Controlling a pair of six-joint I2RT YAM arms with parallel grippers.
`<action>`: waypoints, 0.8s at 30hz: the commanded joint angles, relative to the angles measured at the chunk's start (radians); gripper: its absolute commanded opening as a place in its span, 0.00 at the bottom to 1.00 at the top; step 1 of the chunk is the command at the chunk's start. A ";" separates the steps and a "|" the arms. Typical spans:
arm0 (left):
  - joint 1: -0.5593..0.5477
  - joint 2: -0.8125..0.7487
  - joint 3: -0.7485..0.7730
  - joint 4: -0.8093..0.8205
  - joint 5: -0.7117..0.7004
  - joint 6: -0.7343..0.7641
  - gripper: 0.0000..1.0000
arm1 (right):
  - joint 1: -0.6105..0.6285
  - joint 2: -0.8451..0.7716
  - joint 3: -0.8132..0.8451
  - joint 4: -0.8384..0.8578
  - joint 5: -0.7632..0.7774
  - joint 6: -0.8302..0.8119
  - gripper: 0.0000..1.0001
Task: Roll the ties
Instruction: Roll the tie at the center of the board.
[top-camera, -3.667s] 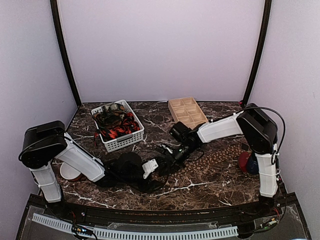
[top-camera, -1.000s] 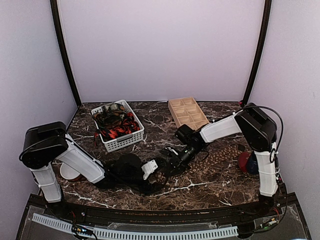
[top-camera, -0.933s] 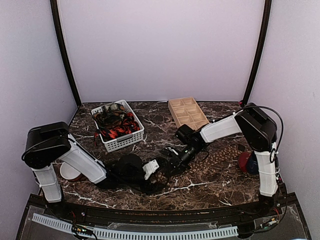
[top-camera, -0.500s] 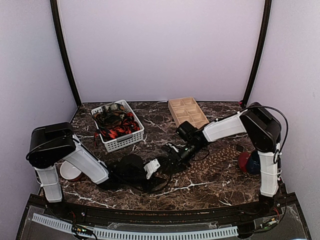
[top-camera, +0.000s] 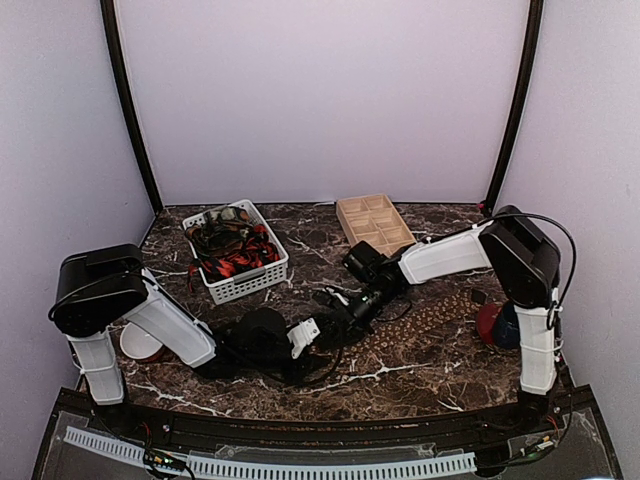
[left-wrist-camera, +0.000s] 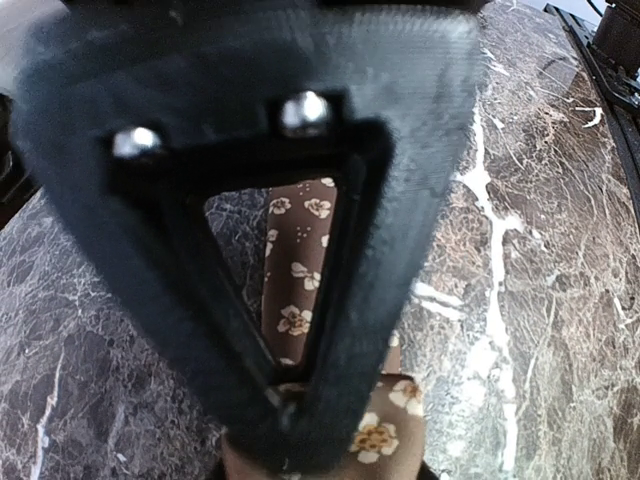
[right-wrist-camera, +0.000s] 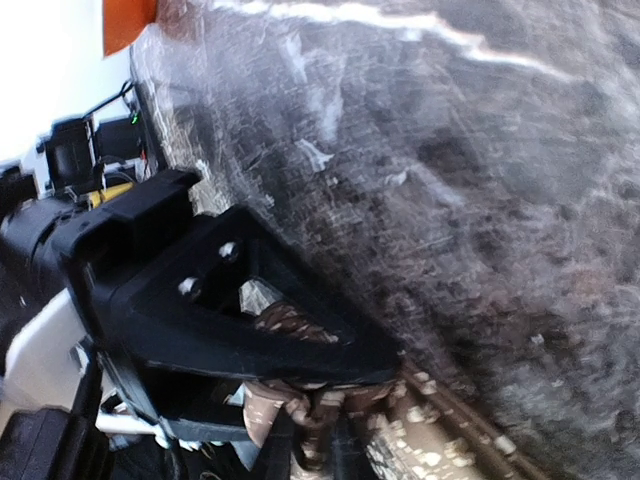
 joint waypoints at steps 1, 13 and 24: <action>-0.006 -0.002 -0.027 -0.152 -0.002 0.012 0.32 | 0.002 0.042 0.028 -0.044 0.013 -0.045 0.00; -0.006 -0.050 -0.077 -0.010 0.046 -0.054 0.67 | -0.043 0.064 -0.061 -0.031 0.113 -0.106 0.00; -0.024 0.067 0.038 -0.010 -0.015 -0.098 0.40 | -0.047 0.034 -0.077 0.002 0.140 -0.064 0.02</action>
